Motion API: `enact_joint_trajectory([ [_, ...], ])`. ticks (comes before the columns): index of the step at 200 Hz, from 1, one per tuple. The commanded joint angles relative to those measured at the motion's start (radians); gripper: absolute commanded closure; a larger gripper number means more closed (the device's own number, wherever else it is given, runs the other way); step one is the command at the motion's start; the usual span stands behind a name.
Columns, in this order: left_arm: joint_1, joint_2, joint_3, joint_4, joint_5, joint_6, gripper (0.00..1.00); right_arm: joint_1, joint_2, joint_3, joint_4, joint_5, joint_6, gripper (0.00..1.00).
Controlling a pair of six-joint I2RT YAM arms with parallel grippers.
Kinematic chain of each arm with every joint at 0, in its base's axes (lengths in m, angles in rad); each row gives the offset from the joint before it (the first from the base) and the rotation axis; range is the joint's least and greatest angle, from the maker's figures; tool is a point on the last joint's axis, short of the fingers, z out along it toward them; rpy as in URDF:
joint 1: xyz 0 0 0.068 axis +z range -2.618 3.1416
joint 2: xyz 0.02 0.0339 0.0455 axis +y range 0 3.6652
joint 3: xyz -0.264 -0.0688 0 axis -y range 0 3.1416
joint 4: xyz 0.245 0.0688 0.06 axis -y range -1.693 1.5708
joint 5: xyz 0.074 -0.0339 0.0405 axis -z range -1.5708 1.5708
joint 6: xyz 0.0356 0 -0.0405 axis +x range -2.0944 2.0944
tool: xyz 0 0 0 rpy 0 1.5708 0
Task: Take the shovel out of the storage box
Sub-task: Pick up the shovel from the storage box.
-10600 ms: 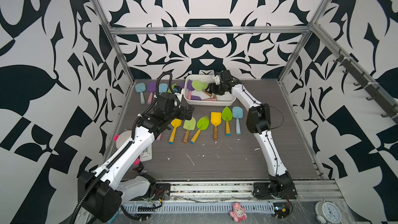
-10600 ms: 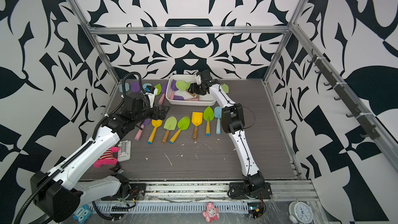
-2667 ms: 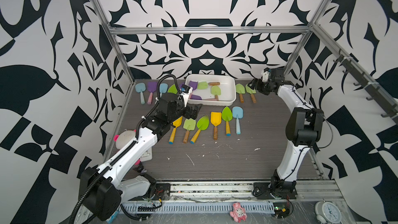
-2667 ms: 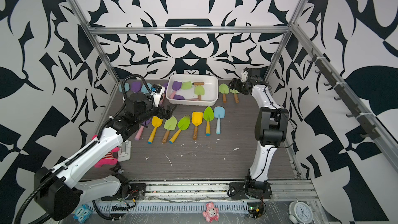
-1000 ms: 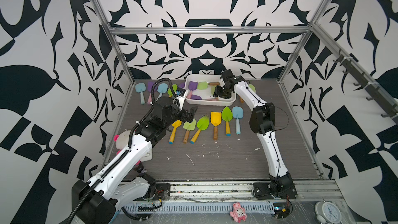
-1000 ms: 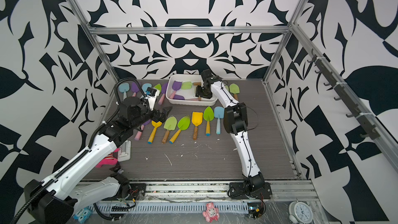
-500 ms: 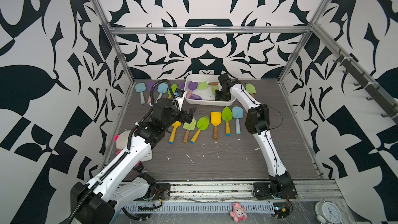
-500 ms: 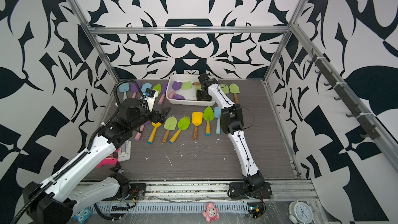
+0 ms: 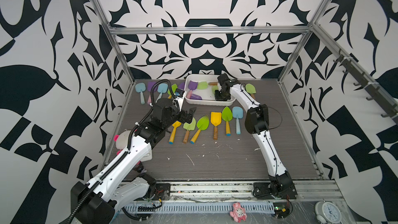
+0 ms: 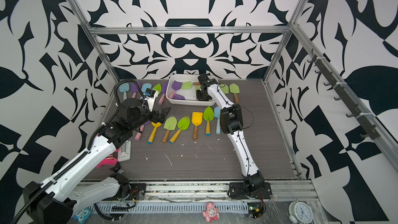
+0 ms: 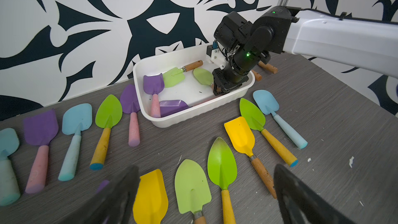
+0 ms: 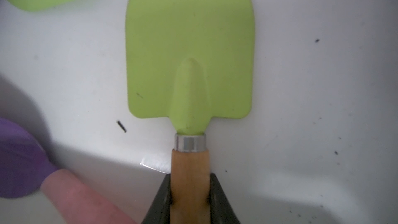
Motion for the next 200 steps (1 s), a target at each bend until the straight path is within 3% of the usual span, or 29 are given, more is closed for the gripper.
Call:
enact_joint_trajectory([
  [1, -0.003, 0.007, 0.010, 0.003, -0.001, -0.003, 0.01, 0.007, -0.111, -0.014, 0.051, -0.019, -0.029, 0.89],
  [92, -0.002, 0.012, -0.002, 0.024, -0.003, -0.007, 0.01, 0.006, -0.205, -0.053, 0.103, -0.038, -0.037, 0.98],
  [200, -0.002, 0.030, 0.001, 0.048, 0.014, -0.008, 0.01, 0.003, -0.302, -0.061, 0.105, -0.029, -0.052, 1.00],
])
